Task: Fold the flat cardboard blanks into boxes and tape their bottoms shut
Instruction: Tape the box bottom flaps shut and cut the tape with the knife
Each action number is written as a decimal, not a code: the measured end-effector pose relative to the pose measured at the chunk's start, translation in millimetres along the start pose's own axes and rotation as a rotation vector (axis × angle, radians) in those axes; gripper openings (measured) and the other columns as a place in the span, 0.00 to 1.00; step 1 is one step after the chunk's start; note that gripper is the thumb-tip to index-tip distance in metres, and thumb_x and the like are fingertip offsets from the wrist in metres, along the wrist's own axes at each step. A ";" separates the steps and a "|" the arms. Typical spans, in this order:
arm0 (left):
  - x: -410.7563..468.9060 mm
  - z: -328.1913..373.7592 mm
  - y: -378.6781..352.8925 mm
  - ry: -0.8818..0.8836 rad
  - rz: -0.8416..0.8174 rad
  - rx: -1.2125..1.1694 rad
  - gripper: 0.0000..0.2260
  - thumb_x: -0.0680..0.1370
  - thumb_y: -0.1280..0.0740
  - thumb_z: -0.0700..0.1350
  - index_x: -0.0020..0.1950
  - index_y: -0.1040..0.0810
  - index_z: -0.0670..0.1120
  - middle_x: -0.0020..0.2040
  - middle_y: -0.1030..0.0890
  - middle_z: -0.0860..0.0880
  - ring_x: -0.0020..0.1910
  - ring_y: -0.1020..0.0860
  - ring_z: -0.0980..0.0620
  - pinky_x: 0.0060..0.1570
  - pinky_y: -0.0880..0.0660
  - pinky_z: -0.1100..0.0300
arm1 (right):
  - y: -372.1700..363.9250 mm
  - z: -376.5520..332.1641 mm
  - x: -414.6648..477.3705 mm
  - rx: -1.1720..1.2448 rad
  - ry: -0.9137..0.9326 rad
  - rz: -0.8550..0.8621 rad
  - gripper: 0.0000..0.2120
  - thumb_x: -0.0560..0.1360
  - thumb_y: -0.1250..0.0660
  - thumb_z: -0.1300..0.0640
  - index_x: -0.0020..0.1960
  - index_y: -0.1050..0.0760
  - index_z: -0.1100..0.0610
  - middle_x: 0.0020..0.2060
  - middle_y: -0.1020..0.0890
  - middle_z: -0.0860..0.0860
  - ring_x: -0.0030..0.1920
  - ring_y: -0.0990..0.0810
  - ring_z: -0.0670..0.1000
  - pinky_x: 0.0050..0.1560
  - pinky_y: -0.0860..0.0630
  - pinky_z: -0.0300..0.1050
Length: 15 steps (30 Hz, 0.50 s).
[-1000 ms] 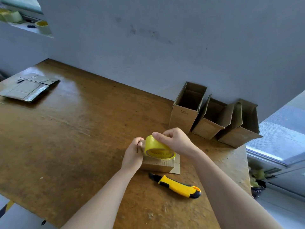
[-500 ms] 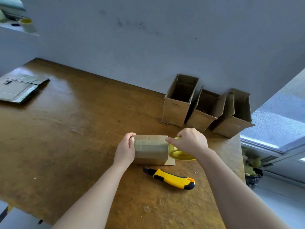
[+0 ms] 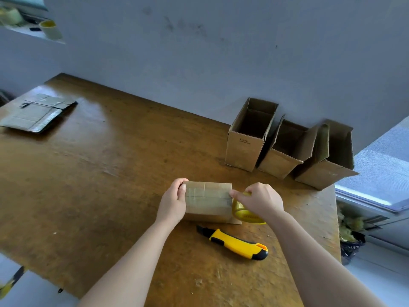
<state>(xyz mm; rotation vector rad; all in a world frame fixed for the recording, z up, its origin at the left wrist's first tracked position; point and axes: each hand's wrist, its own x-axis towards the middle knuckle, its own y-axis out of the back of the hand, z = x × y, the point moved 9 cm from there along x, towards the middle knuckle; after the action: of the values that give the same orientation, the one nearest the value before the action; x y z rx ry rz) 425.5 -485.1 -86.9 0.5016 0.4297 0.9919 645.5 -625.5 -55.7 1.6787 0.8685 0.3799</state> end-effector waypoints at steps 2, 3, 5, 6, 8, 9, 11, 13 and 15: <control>-1.7 -0.3 -3.1 -0.003 -0.044 -0.017 0.18 0.80 0.44 0.58 0.66 0.30 0.52 0.60 0.25 0.54 0.56 0.28 0.57 0.45 0.28 0.65 | -3.5 3.0 0.0 0.033 -0.011 -0.018 0.38 0.67 0.42 0.24 0.58 0.19 0.53 0.49 0.18 0.47 0.42 0.24 0.46 0.32 0.27 0.37; -2.2 0.2 -4.2 0.005 -0.072 -0.034 0.21 0.77 0.42 0.62 0.66 0.31 0.52 0.59 0.26 0.55 0.55 0.28 0.56 0.44 0.27 0.66 | -4.6 3.7 0.4 0.041 -0.016 -0.031 0.38 0.67 0.42 0.24 0.59 0.20 0.53 0.50 0.17 0.48 0.42 0.24 0.46 0.32 0.26 0.38; 1.2 1.9 -4.4 0.013 -0.105 -0.035 0.22 0.75 0.38 0.63 0.62 0.31 0.53 0.56 0.25 0.56 0.54 0.25 0.55 0.42 0.26 0.64 | -5.8 3.7 0.9 0.052 -0.025 -0.058 0.39 0.67 0.41 0.24 0.60 0.20 0.54 0.52 0.17 0.49 0.43 0.24 0.46 0.33 0.26 0.38; 3.4 3.6 -4.4 0.000 -0.112 -0.012 0.19 0.75 0.37 0.62 0.60 0.31 0.53 0.54 0.25 0.55 0.53 0.25 0.54 0.41 0.26 0.64 | -6.2 3.1 0.5 0.055 -0.029 -0.072 0.39 0.67 0.41 0.24 0.61 0.20 0.54 0.53 0.17 0.49 0.44 0.24 0.46 0.33 0.27 0.38; 4.9 9.2 -5.1 -0.041 -0.121 0.045 0.14 0.78 0.37 0.59 0.58 0.30 0.53 0.53 0.24 0.55 0.53 0.24 0.53 0.40 0.27 0.65 | -6.7 1.8 -0.7 0.054 -0.035 -0.086 0.38 0.68 0.41 0.25 0.61 0.21 0.54 0.54 0.17 0.49 0.46 0.23 0.47 0.33 0.28 0.37; 4.1 11.8 -5.4 -0.051 -0.123 0.071 0.14 0.78 0.38 0.58 0.60 0.30 0.53 0.54 0.24 0.54 0.55 0.24 0.52 0.42 0.28 0.66 | -6.3 1.2 -1.1 0.048 -0.037 -0.083 0.38 0.68 0.41 0.25 0.62 0.21 0.54 0.54 0.18 0.49 0.47 0.22 0.48 0.34 0.28 0.37; -1.3 17.7 -1.3 -0.045 -0.076 0.152 0.17 0.80 0.41 0.57 0.66 0.30 0.52 0.62 0.25 0.52 0.62 0.26 0.51 0.50 0.27 0.64 | -4.5 0.6 -3.3 0.035 -0.052 -0.069 0.37 0.69 0.41 0.26 0.62 0.21 0.53 0.54 0.18 0.49 0.46 0.23 0.47 0.32 0.29 0.37; -13.7 38.3 10.0 -0.160 0.090 0.375 0.19 0.81 0.42 0.54 0.70 0.31 0.50 0.68 0.28 0.48 0.67 0.30 0.48 0.59 0.27 0.55 | -2.0 0.4 -7.5 0.023 -0.082 -0.040 0.36 0.69 0.40 0.26 0.60 0.20 0.53 0.47 0.18 0.47 0.42 0.25 0.46 0.29 0.31 0.36; -33.9 71.0 1.8 -0.405 0.156 0.581 0.19 0.80 0.43 0.52 0.68 0.28 0.46 0.67 0.26 0.46 0.66 0.29 0.46 0.60 0.28 0.50 | -2.4 -1.6 -11.8 0.016 -0.108 -0.022 0.34 0.69 0.40 0.26 0.56 0.18 0.54 0.39 0.22 0.45 0.37 0.25 0.45 0.27 0.31 0.37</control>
<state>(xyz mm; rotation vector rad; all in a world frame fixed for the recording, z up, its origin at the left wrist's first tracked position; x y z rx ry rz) 447.5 -528.1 -24.7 1.2514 0.3103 0.8776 635.7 -632.7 -55.2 1.6868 0.8114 0.2647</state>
